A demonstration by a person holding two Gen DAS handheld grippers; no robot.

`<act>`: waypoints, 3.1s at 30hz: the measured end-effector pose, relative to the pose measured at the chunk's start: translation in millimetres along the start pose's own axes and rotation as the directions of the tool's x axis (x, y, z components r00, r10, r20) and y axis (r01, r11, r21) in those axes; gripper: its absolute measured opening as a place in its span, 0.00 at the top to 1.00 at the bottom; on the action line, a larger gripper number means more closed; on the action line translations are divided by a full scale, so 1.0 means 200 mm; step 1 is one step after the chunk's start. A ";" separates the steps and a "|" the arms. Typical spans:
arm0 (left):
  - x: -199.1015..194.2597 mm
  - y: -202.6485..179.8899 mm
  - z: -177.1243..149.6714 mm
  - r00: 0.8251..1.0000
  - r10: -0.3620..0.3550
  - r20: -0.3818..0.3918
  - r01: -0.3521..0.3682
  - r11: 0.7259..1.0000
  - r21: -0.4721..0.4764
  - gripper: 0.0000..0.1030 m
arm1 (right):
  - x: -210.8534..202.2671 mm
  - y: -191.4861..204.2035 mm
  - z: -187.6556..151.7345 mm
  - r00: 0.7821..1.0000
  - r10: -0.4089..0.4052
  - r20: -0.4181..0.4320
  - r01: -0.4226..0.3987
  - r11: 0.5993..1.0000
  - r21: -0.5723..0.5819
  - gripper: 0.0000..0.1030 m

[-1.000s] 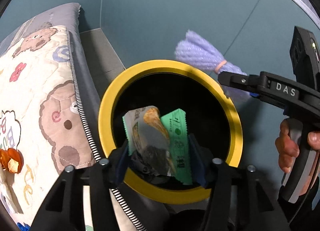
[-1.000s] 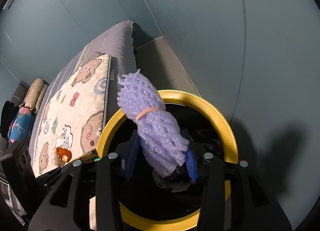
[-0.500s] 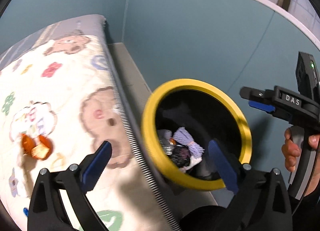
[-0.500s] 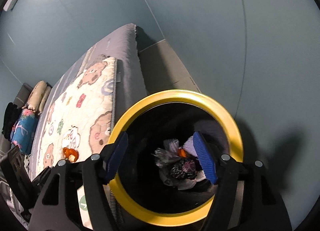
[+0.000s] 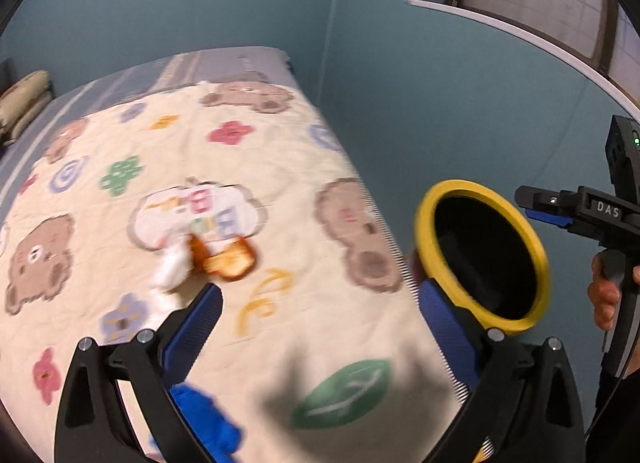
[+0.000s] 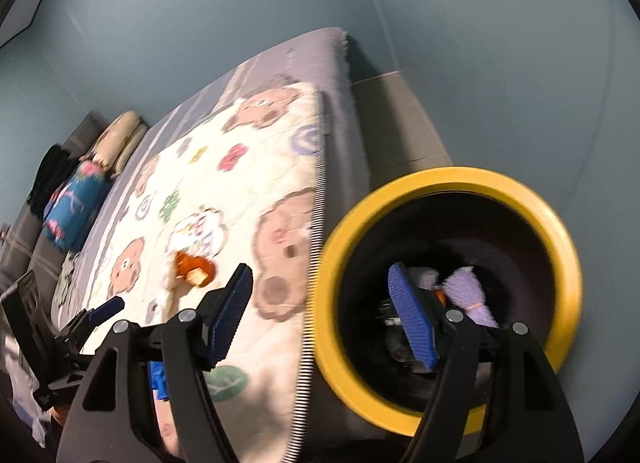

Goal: Collect trash
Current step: 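Move both open tools back over the remaining trash on the bed, then grasp blue plastic glove with left tool while right tool grasps orange peel, then carry blue glove and orange peel toward the yellow-rimmed bin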

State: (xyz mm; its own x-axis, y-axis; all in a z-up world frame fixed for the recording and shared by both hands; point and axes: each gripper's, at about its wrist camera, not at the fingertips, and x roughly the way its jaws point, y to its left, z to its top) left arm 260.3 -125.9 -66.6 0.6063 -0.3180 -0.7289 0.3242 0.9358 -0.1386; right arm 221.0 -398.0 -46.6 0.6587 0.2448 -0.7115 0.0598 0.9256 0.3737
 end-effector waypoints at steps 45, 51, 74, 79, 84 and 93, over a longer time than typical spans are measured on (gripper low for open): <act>0.19 0.65 -0.62 0.991 0.011 -0.131 -0.039 0.976 -0.213 0.18 | 1.29 0.92 -0.20 0.959 -0.004 -0.282 -0.084 0.951 -0.297 0.54; 0.21 0.59 -0.63 0.992 0.043 -0.122 -0.060 0.988 -0.142 0.50 | 1.34 0.93 -0.19 0.957 -0.028 -0.288 -0.064 0.950 -0.307 0.83; -0.01 0.57 -0.59 0.996 0.043 -0.076 -0.055 0.985 -0.163 0.77 | 1.06 0.86 -0.11 0.972 0.063 -0.225 -0.115 0.968 -0.222 0.91; -0.12 0.54 -0.54 0.998 0.056 -0.032 -0.060 0.987 -0.147 0.77 | 0.88 0.85 -0.11 0.974 0.102 -0.201 -0.145 0.966 -0.216 0.91; -0.22 0.49 -0.49 0.998 0.055 0.008 -0.054 0.989 -0.139 0.77 | 0.68 0.82 -0.12 0.979 0.114 -0.170 -0.152 0.961 -0.232 0.91; -0.41 0.35 -0.43 0.997 0.048 0.066 -0.042 0.994 -0.100 0.77 | 0.31 0.71 -0.15 0.988 0.119 -0.101 -0.142 0.956 -0.258 0.91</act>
State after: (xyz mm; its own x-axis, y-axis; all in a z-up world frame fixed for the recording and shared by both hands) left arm 171.2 -20.9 -74.6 0.6679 -0.2817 -0.6889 0.2245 0.9587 -0.1743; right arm 247.9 -242.3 -54.9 0.5821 0.3813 -0.7181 -0.2301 0.9244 0.3043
